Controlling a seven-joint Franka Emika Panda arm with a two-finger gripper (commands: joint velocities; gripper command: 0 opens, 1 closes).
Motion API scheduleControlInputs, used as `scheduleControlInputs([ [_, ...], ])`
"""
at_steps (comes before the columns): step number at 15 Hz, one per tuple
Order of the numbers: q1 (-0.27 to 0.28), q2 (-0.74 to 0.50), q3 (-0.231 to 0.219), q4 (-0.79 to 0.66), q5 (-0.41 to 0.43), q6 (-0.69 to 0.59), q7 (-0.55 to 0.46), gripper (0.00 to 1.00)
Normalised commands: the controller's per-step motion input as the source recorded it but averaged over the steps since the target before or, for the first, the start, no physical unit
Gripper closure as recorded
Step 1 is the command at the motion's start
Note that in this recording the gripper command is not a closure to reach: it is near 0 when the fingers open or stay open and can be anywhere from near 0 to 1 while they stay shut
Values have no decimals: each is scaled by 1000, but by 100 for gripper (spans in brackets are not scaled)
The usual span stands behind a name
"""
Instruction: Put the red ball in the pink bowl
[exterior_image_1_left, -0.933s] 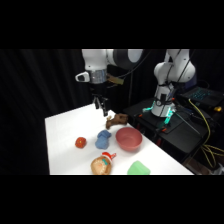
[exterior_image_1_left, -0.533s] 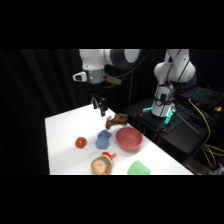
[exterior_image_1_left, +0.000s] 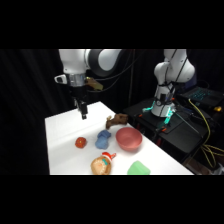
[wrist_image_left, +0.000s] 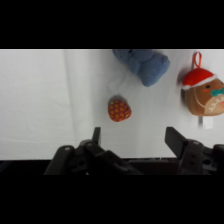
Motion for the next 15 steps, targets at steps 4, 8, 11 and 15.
scheduleControlInputs([
  [4, -20, 508, -12, 484, -8, 134, 68, 0],
  [8, -19, 346, -5, 364, 10, 117, 47, 0],
  [11, -39, 246, 13, 240, 63, 75, 28, 0],
  [15, -74, 206, 59, 165, 130, 82, -21, 0],
])
